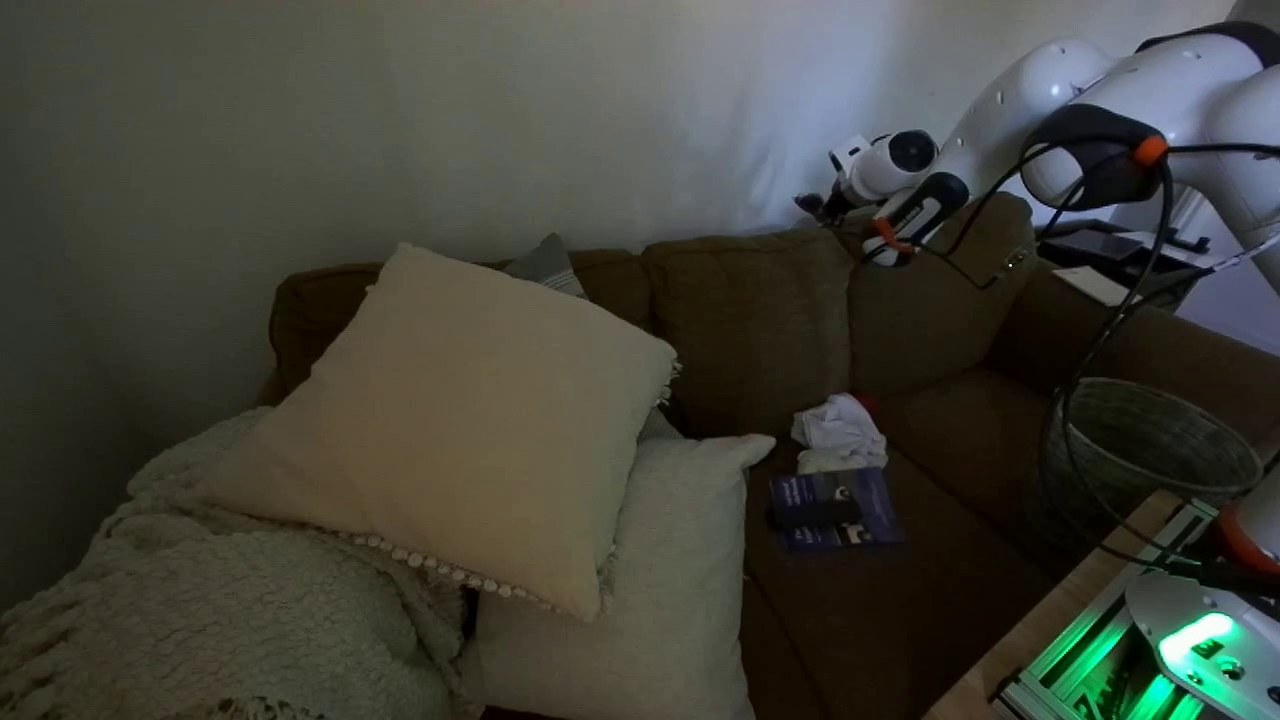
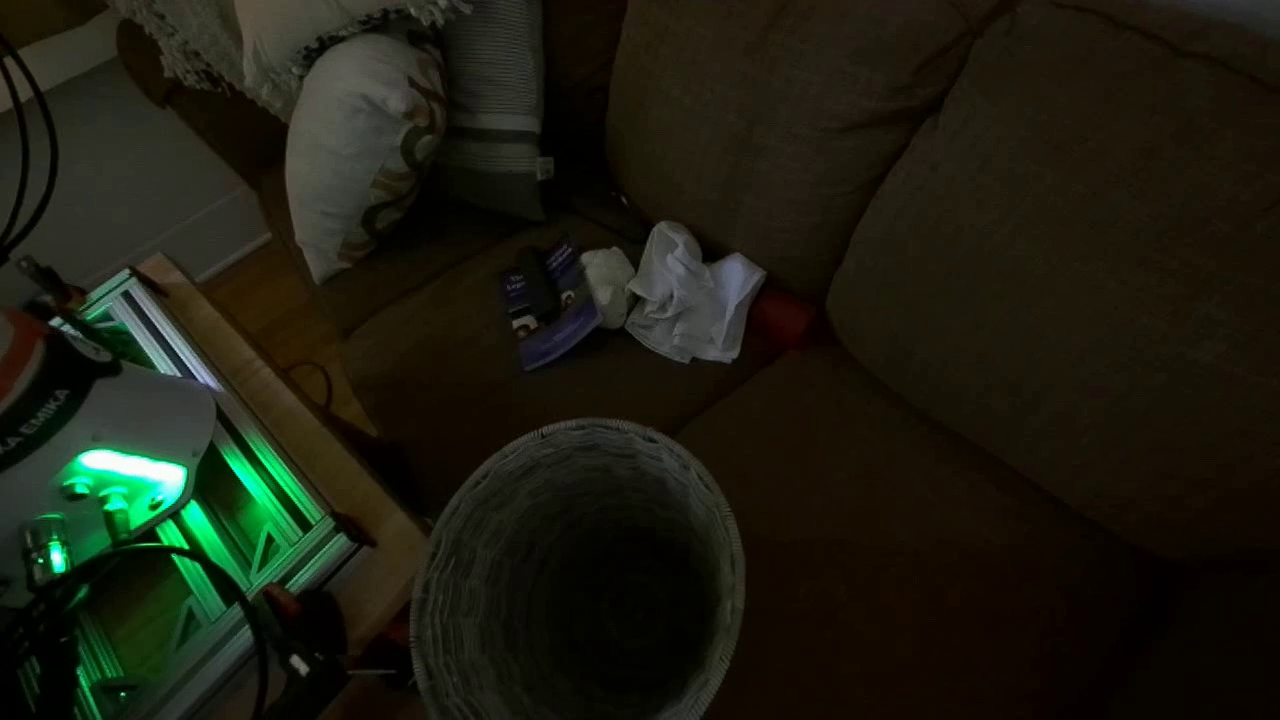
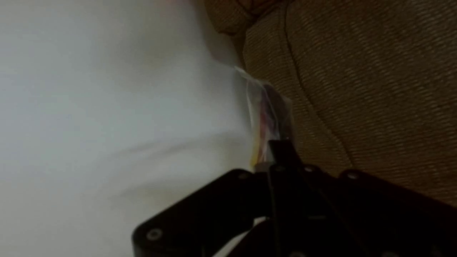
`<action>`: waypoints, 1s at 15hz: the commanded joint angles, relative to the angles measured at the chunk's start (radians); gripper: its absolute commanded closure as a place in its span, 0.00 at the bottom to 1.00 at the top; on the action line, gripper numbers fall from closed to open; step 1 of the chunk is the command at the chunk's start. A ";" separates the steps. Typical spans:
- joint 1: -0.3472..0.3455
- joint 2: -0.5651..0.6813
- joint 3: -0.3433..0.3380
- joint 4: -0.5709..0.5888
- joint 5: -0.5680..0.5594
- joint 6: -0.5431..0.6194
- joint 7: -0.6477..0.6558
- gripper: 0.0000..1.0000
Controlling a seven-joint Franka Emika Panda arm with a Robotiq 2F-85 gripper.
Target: Place the glasses on the backrest of the couch
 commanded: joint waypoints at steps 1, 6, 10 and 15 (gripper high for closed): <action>-0.022 0.084 0.018 0.090 0.020 0.052 0.012 1.00; -0.044 0.204 0.036 0.269 0.026 -0.004 0.007 1.00; -0.115 0.294 0.073 0.432 -0.026 -0.054 0.034 1.00; -0.228 0.361 0.230 0.590 -0.117 -0.115 -0.004 1.00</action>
